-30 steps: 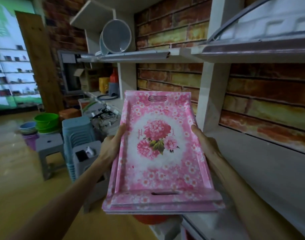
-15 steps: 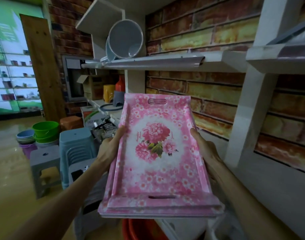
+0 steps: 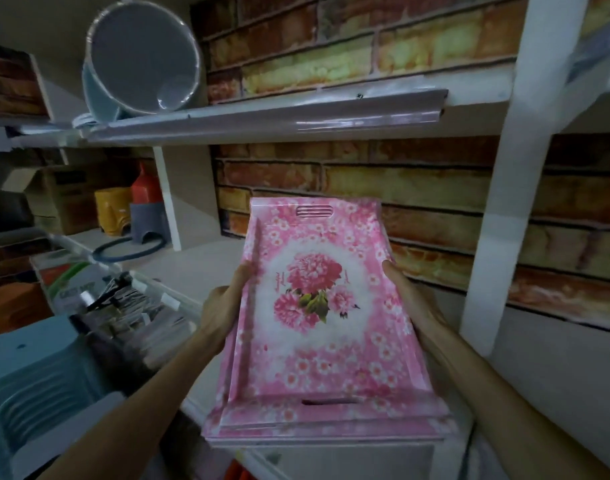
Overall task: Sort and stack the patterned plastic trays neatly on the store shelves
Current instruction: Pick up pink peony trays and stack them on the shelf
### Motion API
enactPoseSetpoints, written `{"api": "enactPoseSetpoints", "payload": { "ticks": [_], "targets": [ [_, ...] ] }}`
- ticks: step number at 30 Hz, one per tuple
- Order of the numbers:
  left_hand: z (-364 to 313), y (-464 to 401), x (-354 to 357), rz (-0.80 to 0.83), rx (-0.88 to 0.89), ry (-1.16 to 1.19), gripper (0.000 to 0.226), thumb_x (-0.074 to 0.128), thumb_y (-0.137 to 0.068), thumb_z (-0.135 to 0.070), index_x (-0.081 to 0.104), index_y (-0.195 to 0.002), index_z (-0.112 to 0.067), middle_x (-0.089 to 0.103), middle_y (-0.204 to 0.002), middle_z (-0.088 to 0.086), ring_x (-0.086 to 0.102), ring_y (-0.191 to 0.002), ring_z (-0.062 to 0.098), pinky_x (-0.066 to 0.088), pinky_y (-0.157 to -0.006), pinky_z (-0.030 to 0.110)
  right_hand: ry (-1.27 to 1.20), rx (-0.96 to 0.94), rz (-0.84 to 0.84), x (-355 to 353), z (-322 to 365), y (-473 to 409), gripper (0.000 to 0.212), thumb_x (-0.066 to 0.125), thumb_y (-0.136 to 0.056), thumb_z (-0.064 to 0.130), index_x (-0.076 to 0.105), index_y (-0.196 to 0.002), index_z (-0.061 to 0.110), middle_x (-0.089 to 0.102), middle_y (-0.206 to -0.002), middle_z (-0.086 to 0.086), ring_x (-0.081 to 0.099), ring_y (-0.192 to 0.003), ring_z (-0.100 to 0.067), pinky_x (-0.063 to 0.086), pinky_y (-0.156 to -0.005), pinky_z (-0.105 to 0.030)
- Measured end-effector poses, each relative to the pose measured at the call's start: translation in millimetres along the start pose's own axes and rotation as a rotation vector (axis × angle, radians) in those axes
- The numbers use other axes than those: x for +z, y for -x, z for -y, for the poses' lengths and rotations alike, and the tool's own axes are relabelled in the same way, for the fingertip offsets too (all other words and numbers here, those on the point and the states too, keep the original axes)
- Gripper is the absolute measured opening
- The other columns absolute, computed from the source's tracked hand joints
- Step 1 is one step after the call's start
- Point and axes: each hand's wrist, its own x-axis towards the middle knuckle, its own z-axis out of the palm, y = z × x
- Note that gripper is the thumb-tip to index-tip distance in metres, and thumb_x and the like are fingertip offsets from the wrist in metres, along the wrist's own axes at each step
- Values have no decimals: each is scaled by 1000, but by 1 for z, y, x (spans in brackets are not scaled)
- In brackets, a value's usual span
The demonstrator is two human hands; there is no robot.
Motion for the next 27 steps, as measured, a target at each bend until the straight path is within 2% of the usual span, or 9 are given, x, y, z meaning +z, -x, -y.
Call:
{"api": "enactPoseSetpoints", "payload": {
  "ticks": [1, 3, 5, 7, 9, 12, 15, 18, 27],
  "targets": [
    [0, -18, 3, 37, -1, 8, 78, 47, -73, -83, 76, -93, -13, 76, -95, 12, 72, -86, 33, 54, -92, 48, 1, -13, -21, 2, -1, -5, 34, 73, -68, 63, 78, -79, 31, 78, -90, 5, 74, -84, -17, 56, -77, -33],
    [0, -50, 11, 102, 12, 11, 80, 49, -72, -83, 76, -94, -12, 76, -97, 14, 72, -88, 33, 53, -94, 50, -11, -25, -25, 5, -2, -15, 48, 68, -73, 64, 73, -108, 31, 73, -115, 0, 69, -105, -21, 52, -95, -43],
    [2, -79, 23, 158, 26, 6, 79, 50, -68, -85, 77, -86, -13, 76, -92, 12, 72, -86, 30, 55, -92, 48, 3, -27, -5, 5, -4, -21, 64, 57, -83, 63, 52, -138, 32, 53, -144, 2, 51, -131, -21, 36, -113, -48],
    [6, -100, 37, 215, 30, 14, 79, 53, -63, -87, 79, -78, -14, 78, -84, 9, 73, -84, 29, 56, -87, 46, 30, -20, -23, 2, -4, -23, 67, 50, -88, 62, 39, -147, 32, 41, -153, 2, 40, -139, -21, 29, -117, -49],
    [10, -120, 52, 292, 33, 11, 81, 54, -62, -88, 79, -78, -13, 78, -82, 9, 73, -84, 30, 57, -86, 46, 51, 5, -126, -2, -7, -24, 68, 55, -84, 65, 46, -143, 31, 50, -146, -1, 51, -131, -24, 39, -111, -48],
    [15, -143, 77, 400, 38, 6, 84, 54, -63, -87, 79, -84, -9, 78, -86, 12, 73, -85, 31, 56, -90, 50, 40, 22, -305, -10, -15, -23, 65, 65, -78, 64, 64, -128, 24, 70, -121, -5, 70, -103, -24, 56, -91, -41],
    [21, -161, 99, 469, 34, -5, 99, 54, -60, -88, 75, -92, 3, 76, -89, 21, 72, -90, 38, 55, -89, 53, 53, 89, -444, -18, -23, -26, 70, 71, -67, 70, 73, -109, 14, 76, -101, -9, 73, -91, -30, 57, -90, -46],
    [28, -175, 116, 520, 23, -35, 100, 53, -59, -90, 73, -83, 5, 76, -88, 22, 72, -86, 38, 56, -88, 52, 39, 133, -506, -26, -32, -32, 68, 72, -65, 70, 76, -96, 9, 78, -80, -7, 76, -72, -26, 60, -74, -38],
    [45, -211, 141, 587, -4, -107, 92, 54, -55, -91, 78, -84, -7, 77, -88, 14, 72, -84, 33, 55, -90, 49, 7, 156, -543, -29, -55, -57, 69, 76, -58, 70, 70, -95, 12, 78, -74, -2, 75, -67, -23, 58, -63, -29]
  ]
}}
